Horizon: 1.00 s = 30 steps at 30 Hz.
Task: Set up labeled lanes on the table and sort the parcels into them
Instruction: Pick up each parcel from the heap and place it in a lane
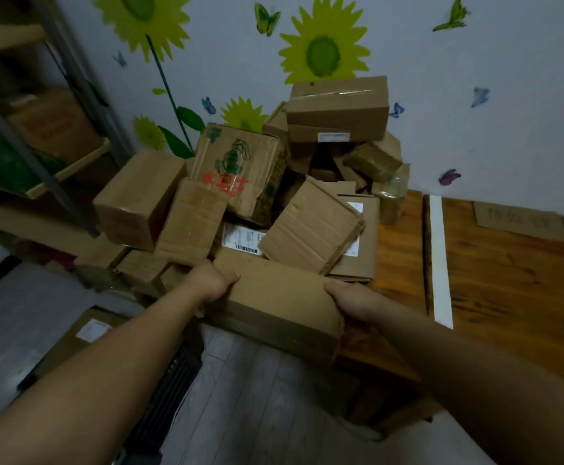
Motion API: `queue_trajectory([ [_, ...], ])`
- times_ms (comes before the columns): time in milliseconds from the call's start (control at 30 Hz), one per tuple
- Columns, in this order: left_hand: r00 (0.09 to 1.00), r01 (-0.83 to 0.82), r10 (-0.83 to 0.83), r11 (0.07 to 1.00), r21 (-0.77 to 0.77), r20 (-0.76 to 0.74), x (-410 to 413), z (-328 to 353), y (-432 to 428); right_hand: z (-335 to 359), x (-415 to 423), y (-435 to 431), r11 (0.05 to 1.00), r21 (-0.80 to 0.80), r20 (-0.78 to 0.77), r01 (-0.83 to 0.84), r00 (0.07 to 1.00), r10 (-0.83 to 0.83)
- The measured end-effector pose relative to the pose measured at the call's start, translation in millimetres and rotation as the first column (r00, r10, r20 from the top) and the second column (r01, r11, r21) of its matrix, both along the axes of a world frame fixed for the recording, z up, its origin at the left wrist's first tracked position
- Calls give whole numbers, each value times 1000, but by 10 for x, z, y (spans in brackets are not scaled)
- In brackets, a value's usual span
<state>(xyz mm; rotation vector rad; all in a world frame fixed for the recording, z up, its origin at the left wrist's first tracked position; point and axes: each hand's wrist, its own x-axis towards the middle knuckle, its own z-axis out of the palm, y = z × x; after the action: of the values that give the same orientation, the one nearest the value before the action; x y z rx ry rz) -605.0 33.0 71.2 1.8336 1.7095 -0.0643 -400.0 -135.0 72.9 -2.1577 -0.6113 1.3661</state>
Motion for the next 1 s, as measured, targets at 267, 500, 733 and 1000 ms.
queue_trajectory([
  [267, 977, 2, 74, 936, -352, 201, -98, 282, -301, 128, 90, -561, 981, -19, 80, 195, 978, -193],
  [500, 921, 90, 42, 945, -315, 388, 351, 537, -1004, 329, 453, -1419, 917, 167, 168, 363, 906, -390],
  [733, 872, 155, 40, 923, -353, 487, 739, 490, -2086, 506, 788, -2514, 876, 321, 146, 360, 895, -422],
  [1000, 808, -48, 223, 947, -317, 545, 679, 380, -2595, 381, 680, -2851, 887, 375, 107, 270, 938, -331],
])
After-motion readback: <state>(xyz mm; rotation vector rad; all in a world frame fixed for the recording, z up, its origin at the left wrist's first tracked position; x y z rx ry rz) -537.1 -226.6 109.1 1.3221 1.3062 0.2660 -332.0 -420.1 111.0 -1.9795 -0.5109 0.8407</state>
